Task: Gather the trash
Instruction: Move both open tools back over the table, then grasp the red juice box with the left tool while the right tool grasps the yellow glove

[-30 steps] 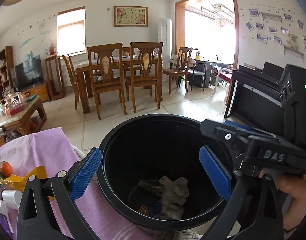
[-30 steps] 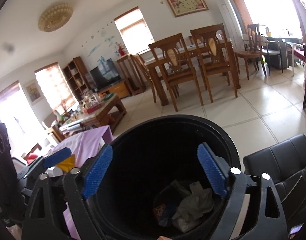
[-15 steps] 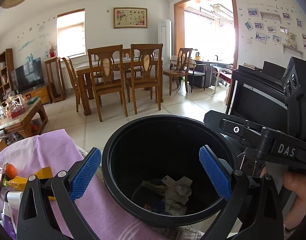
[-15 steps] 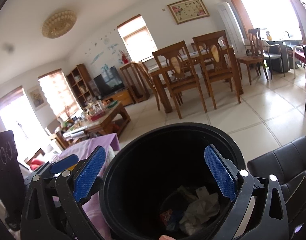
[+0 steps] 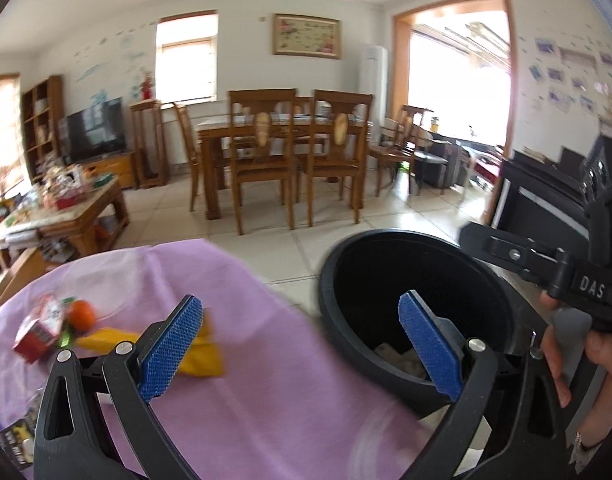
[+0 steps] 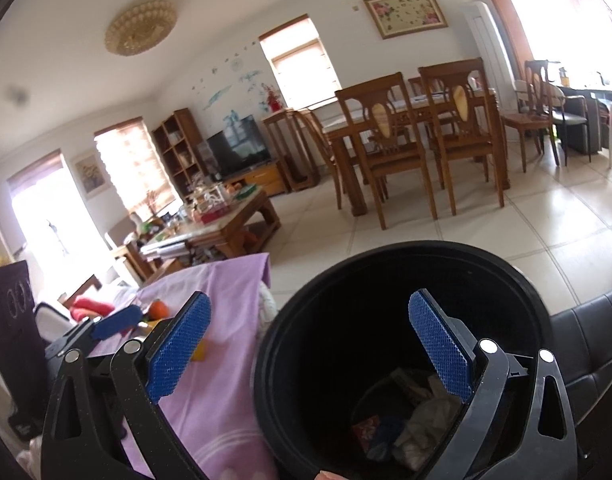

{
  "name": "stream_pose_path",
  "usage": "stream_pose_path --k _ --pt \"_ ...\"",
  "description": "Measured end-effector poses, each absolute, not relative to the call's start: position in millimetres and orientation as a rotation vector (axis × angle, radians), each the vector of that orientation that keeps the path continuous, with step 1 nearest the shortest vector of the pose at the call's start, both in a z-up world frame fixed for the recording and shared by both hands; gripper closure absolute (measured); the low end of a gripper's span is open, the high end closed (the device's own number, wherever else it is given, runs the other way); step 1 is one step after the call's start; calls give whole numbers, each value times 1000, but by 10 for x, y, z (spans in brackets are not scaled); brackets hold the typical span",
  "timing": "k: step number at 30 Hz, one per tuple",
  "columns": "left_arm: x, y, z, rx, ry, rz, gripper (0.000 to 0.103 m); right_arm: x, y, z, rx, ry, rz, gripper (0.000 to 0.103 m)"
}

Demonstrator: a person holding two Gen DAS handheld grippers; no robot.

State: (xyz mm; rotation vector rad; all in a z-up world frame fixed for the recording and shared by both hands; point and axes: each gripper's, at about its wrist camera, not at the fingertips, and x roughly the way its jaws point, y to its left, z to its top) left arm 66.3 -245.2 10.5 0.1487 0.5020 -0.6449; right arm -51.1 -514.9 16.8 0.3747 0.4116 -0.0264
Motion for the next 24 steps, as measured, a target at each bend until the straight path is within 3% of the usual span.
stream_pose_path --k 15,24 --pt "1789 -561 31 -111 656 -339 5 531 -3847 155 208 572 192 5" --pt "2213 -397 -228 -197 806 -401 5 1159 -3311 -27 123 740 306 5"
